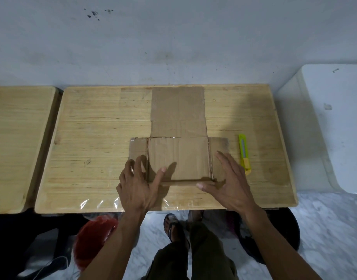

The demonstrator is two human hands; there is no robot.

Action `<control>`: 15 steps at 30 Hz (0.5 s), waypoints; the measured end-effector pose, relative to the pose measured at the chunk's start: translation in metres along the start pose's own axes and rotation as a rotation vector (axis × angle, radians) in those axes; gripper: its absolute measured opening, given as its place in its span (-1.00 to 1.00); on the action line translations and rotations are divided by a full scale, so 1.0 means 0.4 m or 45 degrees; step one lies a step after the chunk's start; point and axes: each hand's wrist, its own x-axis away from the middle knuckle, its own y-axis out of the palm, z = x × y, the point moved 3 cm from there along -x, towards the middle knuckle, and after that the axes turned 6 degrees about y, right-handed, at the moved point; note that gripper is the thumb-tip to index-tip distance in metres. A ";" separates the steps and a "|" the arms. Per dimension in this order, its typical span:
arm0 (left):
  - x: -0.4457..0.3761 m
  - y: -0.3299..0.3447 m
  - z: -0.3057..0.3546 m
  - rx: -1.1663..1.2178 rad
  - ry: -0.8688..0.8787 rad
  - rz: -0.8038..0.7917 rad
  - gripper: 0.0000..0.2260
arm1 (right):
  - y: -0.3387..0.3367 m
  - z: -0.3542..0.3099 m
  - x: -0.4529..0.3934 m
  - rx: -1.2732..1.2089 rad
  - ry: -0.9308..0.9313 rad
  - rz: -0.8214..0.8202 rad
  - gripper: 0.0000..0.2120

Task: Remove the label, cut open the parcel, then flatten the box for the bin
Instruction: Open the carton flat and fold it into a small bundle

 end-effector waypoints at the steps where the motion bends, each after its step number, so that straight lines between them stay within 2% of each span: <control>1: -0.013 -0.006 0.012 0.011 -0.043 0.026 -0.18 | -0.001 -0.004 -0.009 0.005 0.012 0.046 0.03; 4: -0.050 -0.008 0.032 -0.043 -0.090 0.063 -0.18 | 0.000 -0.025 -0.044 0.094 0.079 0.148 -0.04; 9: -0.091 0.023 0.033 -0.100 0.085 0.111 -0.19 | 0.032 -0.058 -0.100 0.307 0.004 0.357 -0.16; 12: -0.120 0.042 0.037 -0.167 0.221 0.099 -0.16 | 0.058 -0.078 -0.128 0.262 -0.089 0.421 -0.29; 15: -0.154 0.055 0.050 -0.116 0.300 0.086 -0.20 | 0.070 -0.111 -0.158 0.199 -0.150 0.421 -0.33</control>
